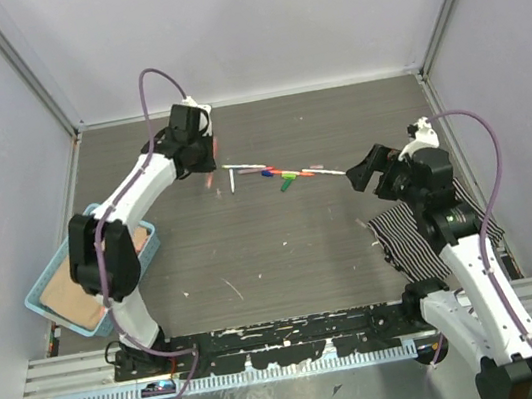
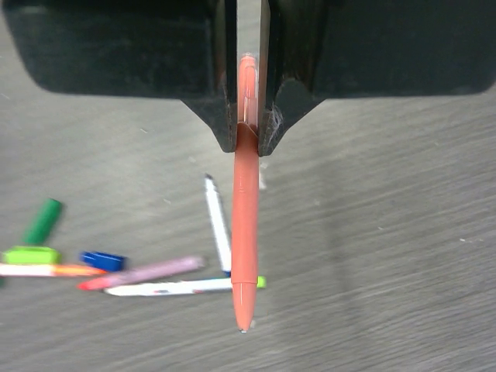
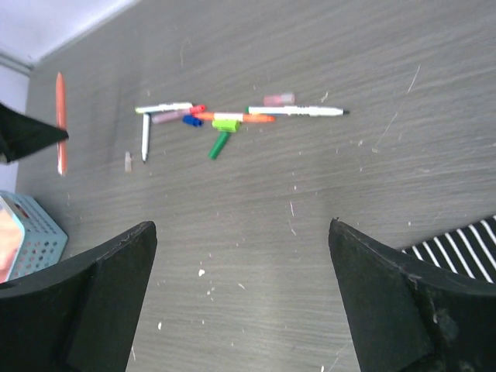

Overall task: Insert the pens into the pen caps
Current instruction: Pick up the pen from the center of the board.

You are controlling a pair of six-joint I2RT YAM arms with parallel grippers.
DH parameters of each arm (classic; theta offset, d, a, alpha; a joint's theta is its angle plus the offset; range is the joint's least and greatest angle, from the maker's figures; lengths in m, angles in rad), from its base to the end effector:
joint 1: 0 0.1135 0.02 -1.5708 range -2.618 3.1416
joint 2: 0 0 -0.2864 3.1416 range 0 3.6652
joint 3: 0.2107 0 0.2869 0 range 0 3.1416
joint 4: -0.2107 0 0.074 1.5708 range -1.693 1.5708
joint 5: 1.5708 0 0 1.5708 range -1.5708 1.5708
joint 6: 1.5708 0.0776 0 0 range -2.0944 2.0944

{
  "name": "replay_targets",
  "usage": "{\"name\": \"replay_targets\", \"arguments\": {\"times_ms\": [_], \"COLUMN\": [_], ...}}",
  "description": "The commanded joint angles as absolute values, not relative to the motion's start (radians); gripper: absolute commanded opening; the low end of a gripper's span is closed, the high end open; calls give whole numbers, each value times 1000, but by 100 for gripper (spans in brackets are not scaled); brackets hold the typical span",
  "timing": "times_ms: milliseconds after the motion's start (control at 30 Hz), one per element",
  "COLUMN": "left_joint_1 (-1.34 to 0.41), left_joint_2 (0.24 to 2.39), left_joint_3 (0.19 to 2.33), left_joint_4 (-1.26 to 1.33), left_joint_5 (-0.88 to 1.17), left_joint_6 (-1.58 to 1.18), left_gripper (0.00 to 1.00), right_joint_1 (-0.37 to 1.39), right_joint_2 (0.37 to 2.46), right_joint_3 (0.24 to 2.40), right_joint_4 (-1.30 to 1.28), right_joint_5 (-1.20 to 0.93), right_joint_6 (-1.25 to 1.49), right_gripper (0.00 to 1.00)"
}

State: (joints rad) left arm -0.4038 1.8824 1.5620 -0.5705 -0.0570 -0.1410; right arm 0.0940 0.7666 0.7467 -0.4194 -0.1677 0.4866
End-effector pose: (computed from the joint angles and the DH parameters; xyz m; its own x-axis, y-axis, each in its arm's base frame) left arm 0.4507 -0.1878 0.2369 -0.7585 0.1715 -0.6287 0.2553 0.9658 -0.0445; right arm 0.2294 0.0346 0.3026 -0.4879 0.4171 -0.7668 -0.0167 0.8738 0.4860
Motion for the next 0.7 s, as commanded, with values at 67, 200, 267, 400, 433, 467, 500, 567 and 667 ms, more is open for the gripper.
{"name": "replay_targets", "arguments": {"times_ms": [67,200,267,400,433,467,500,567,667], "left_joint_1": [-456,-502,-524,-542,-544,-546,-550,-553,-554], "left_joint_2": [1665,1552,1497,1400,1385,1372,1360,1332,1294], "left_joint_3": [1402,1330,1286,1193,1178,1165,1152,1125,1090], "left_joint_4": [-466,-455,-424,-347,-330,-321,-315,-298,-271], "left_joint_5": [109,174,212,318,355,375,385,411,436], "left_joint_6": [-240,-280,-313,-418,-437,-453,-467,-488,-513], "left_gripper": [0,0,0,0,0,0,0,0,0], "right_joint_1": [90,91,90,92,92,92,92,92,92], "right_joint_2": [697,735,740,668,669,676,680,678,673], "right_joint_3": [735,765,746,668,674,688,699,704,698], "right_joint_4": [-250,-291,-263,-136,-140,-147,-143,-104,-44], "right_joint_5": [-146,-248,-363,-513,-521,-527,-537,-545,-444], "right_joint_6": [467,417,380,316,296,280,272,301,401], "right_gripper": [99,99,97,97,98,98,99,100,100]}}
